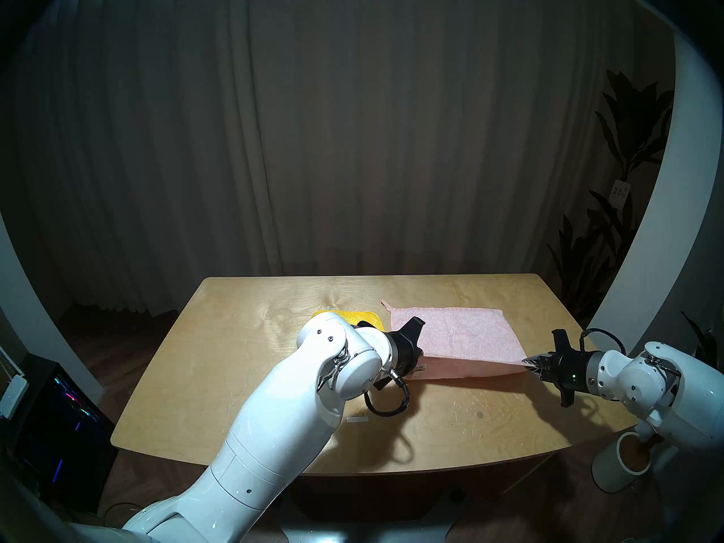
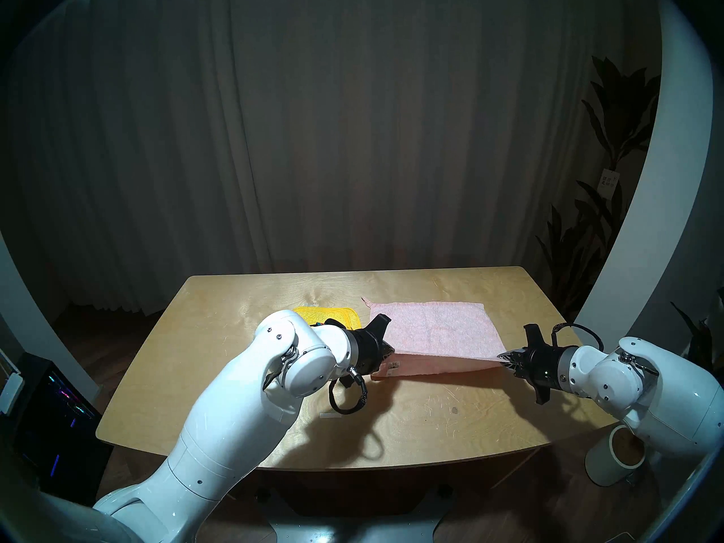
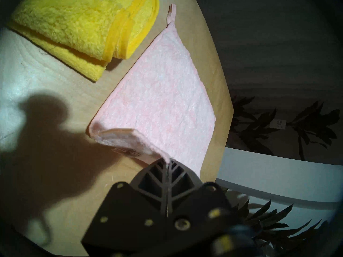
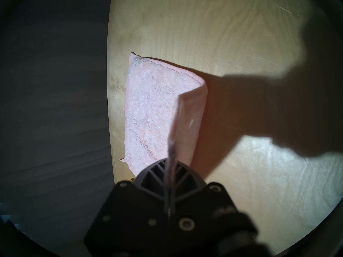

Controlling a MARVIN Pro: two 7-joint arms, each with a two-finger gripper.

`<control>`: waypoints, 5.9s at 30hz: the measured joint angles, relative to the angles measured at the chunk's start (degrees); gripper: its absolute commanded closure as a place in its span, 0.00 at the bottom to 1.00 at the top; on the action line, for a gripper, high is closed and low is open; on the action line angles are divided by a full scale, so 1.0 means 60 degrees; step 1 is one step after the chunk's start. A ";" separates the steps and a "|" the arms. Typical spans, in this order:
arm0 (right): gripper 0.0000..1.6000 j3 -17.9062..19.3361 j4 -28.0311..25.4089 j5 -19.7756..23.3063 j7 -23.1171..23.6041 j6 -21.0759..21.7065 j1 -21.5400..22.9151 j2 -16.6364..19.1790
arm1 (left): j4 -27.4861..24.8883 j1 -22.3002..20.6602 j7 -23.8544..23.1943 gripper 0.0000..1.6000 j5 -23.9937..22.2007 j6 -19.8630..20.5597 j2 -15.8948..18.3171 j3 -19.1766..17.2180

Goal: Fold each towel twice and stack them on table

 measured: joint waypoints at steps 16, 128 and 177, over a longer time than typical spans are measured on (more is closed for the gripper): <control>1.00 -0.0867 0.0037 0.0700 0.0184 -0.1117 0.1572 -0.0265 | 0.1156 -0.1158 -0.0115 1.00 0.0456 -0.0108 -0.0678 -0.0022; 0.29 -0.7194 0.8620 -0.3421 -0.0826 -0.2755 1.1839 -0.6059 | 1.1626 -0.6447 -0.3271 0.00 0.2744 -0.0431 -0.3278 0.0134; 0.00 -0.7296 0.5743 -0.3153 -0.1239 -0.0902 1.0671 -0.3962 | 0.8433 -0.4924 -0.5380 0.00 0.3394 -0.0720 -0.1001 -0.0366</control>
